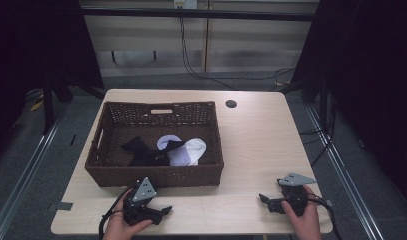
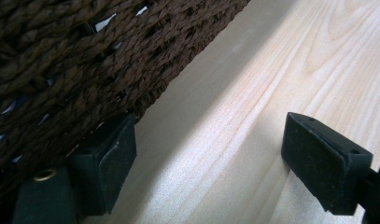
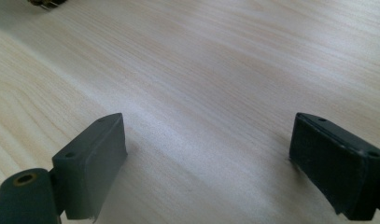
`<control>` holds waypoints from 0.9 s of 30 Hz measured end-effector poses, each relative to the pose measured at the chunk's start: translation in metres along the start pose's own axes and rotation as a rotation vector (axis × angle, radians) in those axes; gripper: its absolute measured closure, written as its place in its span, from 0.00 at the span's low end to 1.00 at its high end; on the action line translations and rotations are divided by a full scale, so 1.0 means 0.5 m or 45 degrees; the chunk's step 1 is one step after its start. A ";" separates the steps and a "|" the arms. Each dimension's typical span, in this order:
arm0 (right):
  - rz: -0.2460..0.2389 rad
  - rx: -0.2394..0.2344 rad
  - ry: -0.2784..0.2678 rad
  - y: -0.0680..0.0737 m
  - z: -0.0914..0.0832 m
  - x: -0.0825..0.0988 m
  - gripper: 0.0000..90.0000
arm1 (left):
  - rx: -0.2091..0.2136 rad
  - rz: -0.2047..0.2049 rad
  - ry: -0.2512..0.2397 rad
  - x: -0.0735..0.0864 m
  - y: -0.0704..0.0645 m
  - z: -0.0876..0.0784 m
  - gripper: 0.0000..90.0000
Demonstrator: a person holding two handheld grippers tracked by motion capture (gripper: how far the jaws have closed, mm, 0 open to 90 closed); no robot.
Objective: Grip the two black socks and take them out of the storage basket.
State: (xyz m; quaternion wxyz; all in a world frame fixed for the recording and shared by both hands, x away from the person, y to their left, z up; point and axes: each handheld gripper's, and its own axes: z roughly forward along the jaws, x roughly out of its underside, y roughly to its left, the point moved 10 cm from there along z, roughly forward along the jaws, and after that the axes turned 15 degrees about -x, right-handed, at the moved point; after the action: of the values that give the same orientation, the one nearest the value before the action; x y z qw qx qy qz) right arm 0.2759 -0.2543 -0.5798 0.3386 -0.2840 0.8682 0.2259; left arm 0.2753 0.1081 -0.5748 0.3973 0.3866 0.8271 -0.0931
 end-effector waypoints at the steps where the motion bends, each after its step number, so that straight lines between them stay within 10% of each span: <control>1: 0.000 0.000 0.000 0.000 0.000 0.000 0.11 | 0.000 0.000 0.000 0.000 0.000 0.000 0.20; 12: 0.001 0.000 0.001 0.000 0.000 0.000 0.11 | -0.025 -0.002 0.043 0.000 -0.005 -0.004 0.22; 27: -0.007 -0.005 -0.001 0.000 0.000 -0.001 0.11 | 0.074 0.077 0.024 -0.066 -0.033 -0.054 0.23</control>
State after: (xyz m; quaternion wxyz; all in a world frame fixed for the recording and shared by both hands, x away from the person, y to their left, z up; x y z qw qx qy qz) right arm 0.2764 -0.2541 -0.5797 0.3388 -0.2868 0.8669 0.2268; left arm 0.2603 0.0908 -0.5352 0.3805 0.4237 0.8157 -0.1014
